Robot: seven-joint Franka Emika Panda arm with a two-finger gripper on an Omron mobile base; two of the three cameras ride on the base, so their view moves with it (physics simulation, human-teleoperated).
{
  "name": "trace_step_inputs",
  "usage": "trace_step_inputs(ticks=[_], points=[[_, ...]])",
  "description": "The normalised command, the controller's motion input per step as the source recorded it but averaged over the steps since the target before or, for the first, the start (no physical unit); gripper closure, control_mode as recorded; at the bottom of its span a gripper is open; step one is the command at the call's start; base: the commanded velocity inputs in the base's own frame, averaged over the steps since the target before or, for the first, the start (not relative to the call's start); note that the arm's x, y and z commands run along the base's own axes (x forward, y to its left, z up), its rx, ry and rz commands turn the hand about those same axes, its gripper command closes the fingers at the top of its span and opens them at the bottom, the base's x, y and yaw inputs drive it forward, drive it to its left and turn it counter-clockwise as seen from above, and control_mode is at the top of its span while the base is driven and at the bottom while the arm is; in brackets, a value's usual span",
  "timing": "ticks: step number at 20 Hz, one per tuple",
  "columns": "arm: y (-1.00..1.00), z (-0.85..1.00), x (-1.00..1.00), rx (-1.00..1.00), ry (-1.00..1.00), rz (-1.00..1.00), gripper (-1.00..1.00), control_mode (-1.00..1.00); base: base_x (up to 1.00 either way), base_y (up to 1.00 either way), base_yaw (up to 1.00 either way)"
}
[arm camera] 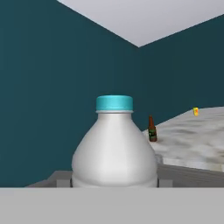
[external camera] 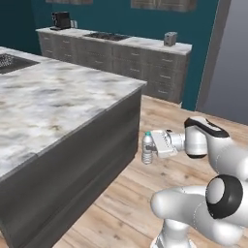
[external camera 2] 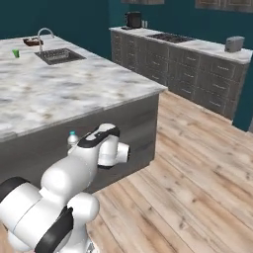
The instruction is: Place the drinks on the dining counter in a tight cluster.
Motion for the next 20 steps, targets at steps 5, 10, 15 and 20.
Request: trace_step_inputs(ticks=[5,10,15,20], points=[[0.00,0.00,0.00,0.00,0.00,0.00,1.00,1.00,0.66,0.00,0.43],[0.00,0.00,0.00,0.00,0.00,0.00,1.00,1.00,0.65,0.01,0.38],[0.00,0.00,0.00,0.00,0.00,0.00,1.00,1.00,0.78,0.00,0.24],[0.00,0.00,0.00,0.00,0.00,0.00,1.00,1.00,0.76,0.00,0.29]])
